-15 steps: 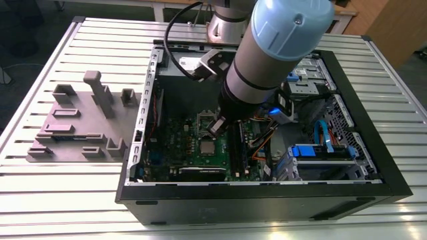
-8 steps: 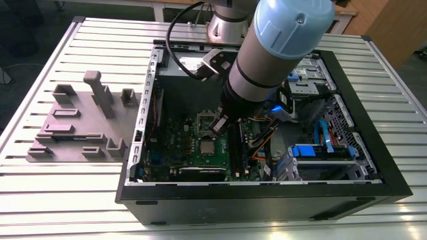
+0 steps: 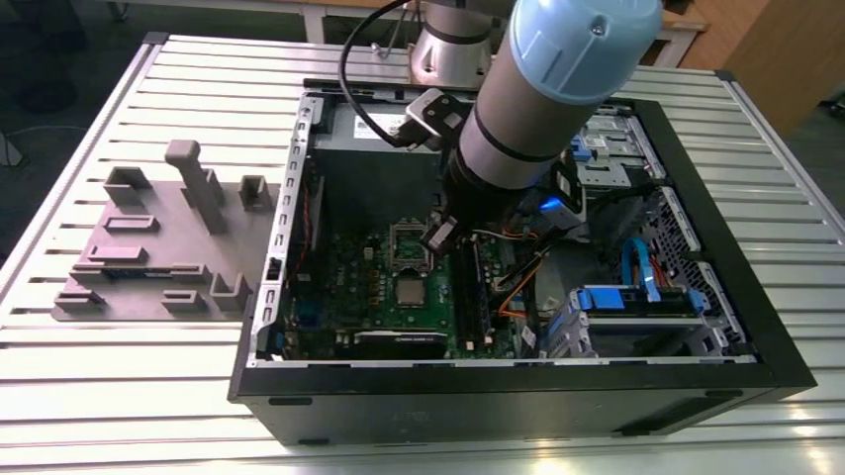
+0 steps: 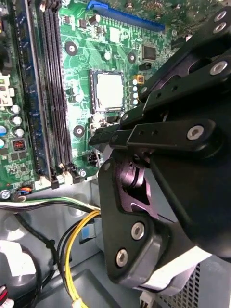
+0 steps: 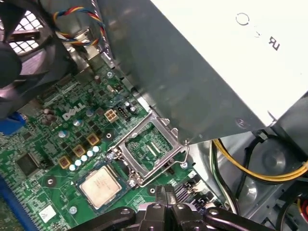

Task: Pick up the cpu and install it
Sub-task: 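Close the cpu cover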

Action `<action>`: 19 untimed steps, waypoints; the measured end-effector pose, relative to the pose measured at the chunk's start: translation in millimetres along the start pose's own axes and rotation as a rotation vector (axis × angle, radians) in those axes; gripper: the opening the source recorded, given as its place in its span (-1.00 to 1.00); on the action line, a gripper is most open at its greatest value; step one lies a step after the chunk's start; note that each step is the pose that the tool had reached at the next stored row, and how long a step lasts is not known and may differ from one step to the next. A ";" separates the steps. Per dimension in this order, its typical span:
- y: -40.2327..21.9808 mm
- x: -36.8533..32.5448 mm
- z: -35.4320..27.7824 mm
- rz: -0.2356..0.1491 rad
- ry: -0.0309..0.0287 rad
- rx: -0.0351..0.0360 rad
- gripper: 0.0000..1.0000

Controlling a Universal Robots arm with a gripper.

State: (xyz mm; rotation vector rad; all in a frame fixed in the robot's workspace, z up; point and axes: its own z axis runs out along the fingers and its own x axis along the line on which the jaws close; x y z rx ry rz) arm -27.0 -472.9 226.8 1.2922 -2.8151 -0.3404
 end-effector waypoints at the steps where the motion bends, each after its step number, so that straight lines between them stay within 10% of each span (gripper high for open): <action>1: 0.0 -0.8 0.3 0.000 -0.0001 0.0000 -0.80; 11: 1.3 -7.0 8.9 -0.001 -0.0061 -0.0053 -0.80; 16: 0.5 -7.4 12.8 0.000 -0.0355 -0.0297 -0.80; 19: 0.5 -8.3 16.1 -0.001 -0.0423 -0.0357 -0.80</action>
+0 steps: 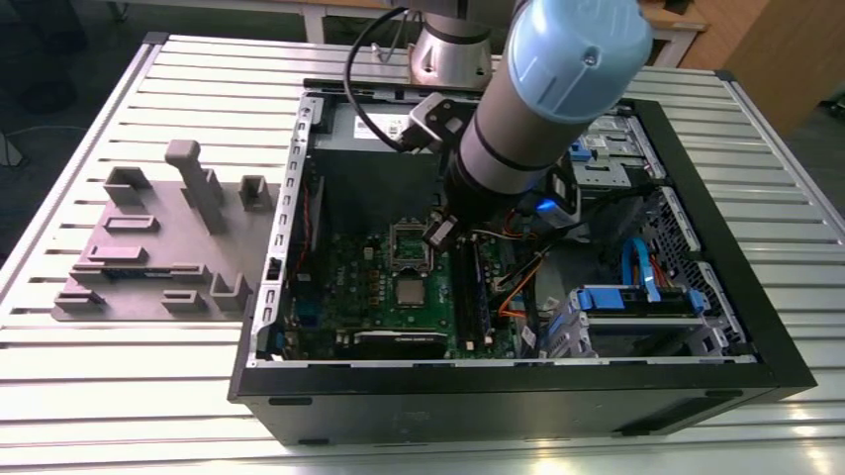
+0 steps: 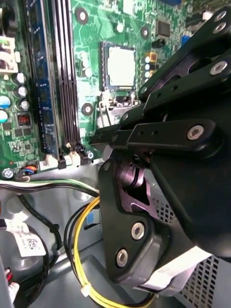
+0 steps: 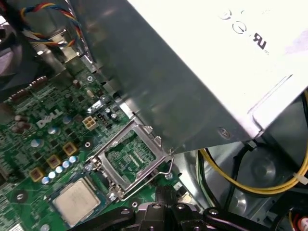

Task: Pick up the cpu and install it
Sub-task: 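Close the cpu cover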

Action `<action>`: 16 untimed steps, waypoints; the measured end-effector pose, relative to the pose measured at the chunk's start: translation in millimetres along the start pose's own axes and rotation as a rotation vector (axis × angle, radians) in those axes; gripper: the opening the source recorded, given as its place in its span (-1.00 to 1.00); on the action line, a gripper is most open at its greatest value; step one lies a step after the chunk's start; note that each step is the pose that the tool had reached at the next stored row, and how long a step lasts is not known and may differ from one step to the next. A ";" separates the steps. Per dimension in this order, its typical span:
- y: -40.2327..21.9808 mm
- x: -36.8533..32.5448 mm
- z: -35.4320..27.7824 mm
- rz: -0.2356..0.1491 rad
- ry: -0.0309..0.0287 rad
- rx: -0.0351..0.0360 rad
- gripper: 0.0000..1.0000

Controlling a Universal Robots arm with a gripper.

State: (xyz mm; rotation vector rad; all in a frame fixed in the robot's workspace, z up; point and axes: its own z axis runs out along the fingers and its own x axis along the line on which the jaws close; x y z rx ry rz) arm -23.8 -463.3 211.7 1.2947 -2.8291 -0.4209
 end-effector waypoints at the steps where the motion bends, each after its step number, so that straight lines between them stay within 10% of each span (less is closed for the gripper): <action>1: 0.1 -0.5 1.2 0.000 -0.0014 -0.0012 -0.80; 16: 5.6 -10.0 10.1 0.012 -0.0057 -0.0029 -0.80</action>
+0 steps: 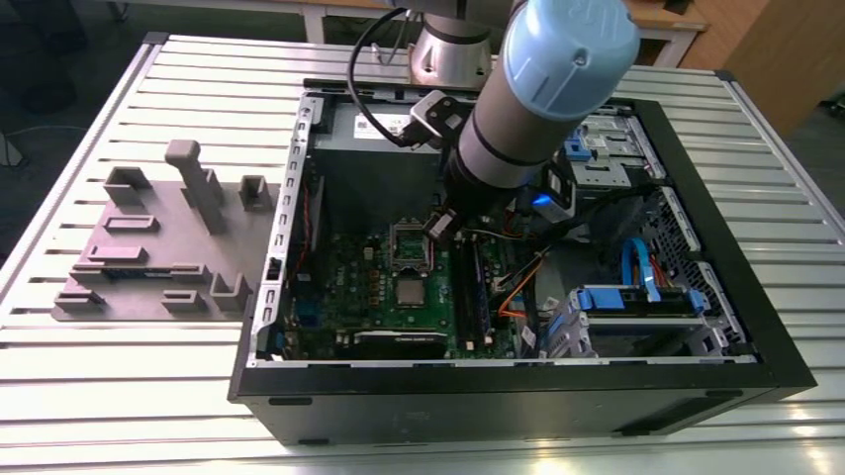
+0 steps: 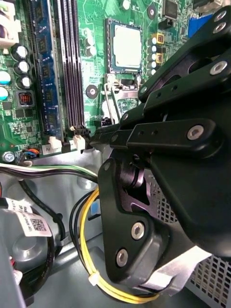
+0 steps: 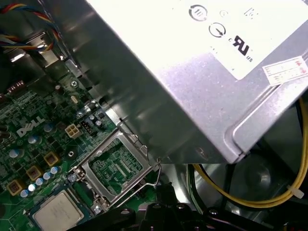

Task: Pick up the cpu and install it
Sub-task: 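Close the cpu cover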

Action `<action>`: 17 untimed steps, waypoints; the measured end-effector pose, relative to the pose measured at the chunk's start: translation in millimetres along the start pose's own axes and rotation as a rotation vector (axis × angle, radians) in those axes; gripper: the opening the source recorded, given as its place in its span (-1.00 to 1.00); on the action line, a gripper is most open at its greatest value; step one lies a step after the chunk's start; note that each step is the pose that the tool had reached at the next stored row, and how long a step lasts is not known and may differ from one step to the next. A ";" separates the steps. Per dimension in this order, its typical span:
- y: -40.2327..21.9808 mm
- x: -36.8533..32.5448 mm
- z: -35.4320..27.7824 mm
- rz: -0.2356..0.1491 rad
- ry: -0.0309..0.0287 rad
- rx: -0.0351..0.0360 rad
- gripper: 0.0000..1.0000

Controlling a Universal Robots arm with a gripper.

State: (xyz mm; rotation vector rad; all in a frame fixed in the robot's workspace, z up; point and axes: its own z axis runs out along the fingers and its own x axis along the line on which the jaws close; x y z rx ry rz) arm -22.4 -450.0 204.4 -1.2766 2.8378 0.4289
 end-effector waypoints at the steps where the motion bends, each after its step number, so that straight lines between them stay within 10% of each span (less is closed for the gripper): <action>1: 0.0 0.1 0.2 0.005 -0.0016 0.0003 -0.80; 17: 3.1 2.3 4.4 0.068 -0.0185 0.0067 -0.80</action>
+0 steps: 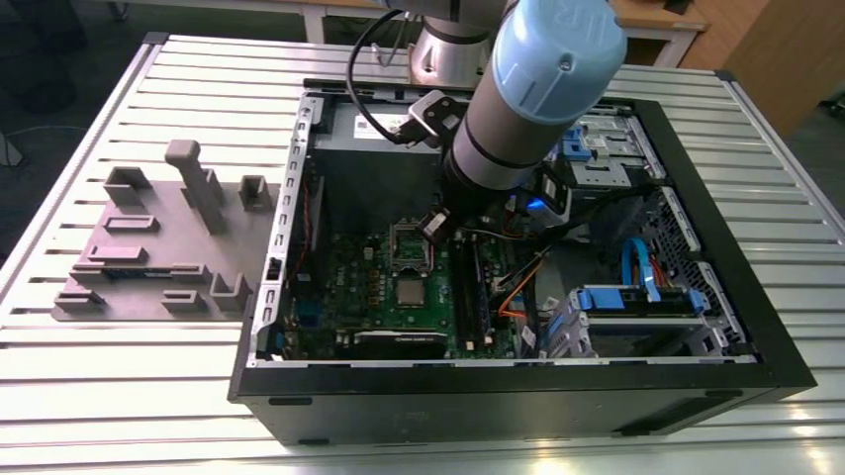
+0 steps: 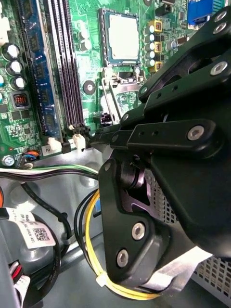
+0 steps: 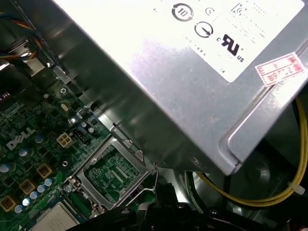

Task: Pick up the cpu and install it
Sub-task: 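Close the cpu cover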

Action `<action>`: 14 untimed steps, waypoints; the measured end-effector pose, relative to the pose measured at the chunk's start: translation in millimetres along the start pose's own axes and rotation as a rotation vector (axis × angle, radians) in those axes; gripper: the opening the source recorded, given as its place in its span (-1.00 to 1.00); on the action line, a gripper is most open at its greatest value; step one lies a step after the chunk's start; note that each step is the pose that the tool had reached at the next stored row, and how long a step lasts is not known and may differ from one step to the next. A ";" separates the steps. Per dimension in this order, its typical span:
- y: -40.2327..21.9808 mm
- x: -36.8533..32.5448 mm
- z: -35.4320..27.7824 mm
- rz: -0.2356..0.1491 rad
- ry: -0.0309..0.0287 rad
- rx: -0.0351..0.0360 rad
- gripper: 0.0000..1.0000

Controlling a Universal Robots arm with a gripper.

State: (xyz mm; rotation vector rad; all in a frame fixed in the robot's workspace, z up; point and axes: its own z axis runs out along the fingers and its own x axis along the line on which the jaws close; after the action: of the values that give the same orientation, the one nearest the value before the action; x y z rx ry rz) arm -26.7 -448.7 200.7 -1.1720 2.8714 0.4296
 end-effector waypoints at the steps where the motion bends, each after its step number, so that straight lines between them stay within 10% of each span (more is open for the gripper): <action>1: 0.1 -0.1 0.3 0.002 -0.0006 0.0003 -0.80; 14: 2.0 1.4 3.0 0.014 -0.0045 0.0008 -0.80</action>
State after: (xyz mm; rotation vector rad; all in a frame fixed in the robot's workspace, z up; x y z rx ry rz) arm -29.3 -447.5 198.1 -1.1501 2.8774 0.4308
